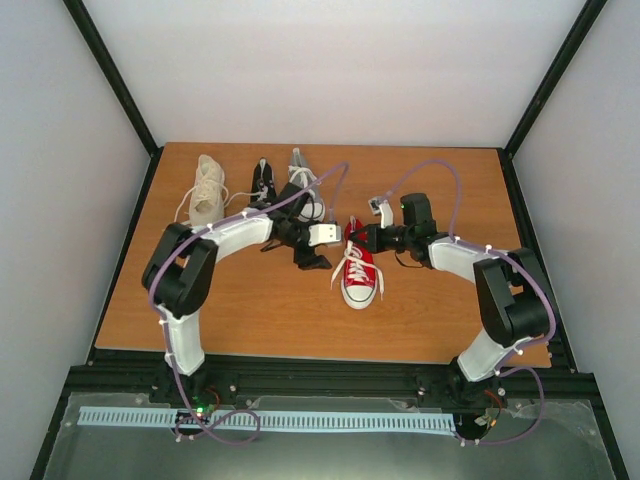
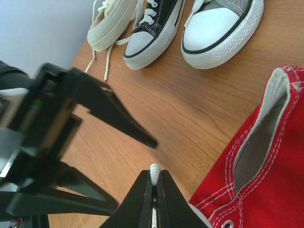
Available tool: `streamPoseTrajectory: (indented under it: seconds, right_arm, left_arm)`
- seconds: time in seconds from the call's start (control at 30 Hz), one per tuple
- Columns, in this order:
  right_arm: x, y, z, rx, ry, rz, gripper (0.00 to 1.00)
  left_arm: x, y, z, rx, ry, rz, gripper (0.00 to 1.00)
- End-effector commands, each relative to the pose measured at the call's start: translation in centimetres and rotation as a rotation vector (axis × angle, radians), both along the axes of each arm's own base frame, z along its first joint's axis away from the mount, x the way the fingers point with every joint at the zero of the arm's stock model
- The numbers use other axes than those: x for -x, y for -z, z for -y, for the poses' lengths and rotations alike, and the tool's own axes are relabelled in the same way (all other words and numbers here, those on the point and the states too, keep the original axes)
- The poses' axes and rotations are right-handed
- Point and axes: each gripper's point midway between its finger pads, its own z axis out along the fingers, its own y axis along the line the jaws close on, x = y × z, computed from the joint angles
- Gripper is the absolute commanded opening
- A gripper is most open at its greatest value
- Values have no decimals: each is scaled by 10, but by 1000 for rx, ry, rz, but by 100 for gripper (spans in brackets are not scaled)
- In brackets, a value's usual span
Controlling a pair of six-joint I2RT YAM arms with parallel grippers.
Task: Tie the shoes
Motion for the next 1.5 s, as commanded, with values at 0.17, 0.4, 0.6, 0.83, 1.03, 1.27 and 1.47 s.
streamPoseTrajectory:
  seconds: [0.17, 0.4, 0.6, 0.83, 1.03, 1.27, 1.47]
  right_arm:
    - [1, -10, -8, -12, -47, 30, 3]
    - [-1, -11, -10, -10, -62, 36, 3]
    - [1, -12, -10, -13, -67, 39, 3]
    - [3, -12, -9, -6, -73, 38, 3]
    - [4, -14, -4, 22, -60, 43, 31]
    - [4, -10, 23, 56, 6, 32, 44]
    - [6, 22, 29, 97, 19, -29, 39]
  left_arm:
    - [-20, -5, 53, 195, -10, -32, 62]
    - [-9, 0, 65, 218, 13, -71, 46]
    - [-26, 1, 74, 223, -77, -51, 29]
    - [-22, 2, 75, 222, -74, -70, 15]
    - [-20, -3, 76, 229, -81, -90, 6]
    - [-20, -5, 77, 238, -84, -91, 8]
    - [-24, -8, 80, 253, -98, -90, 12]
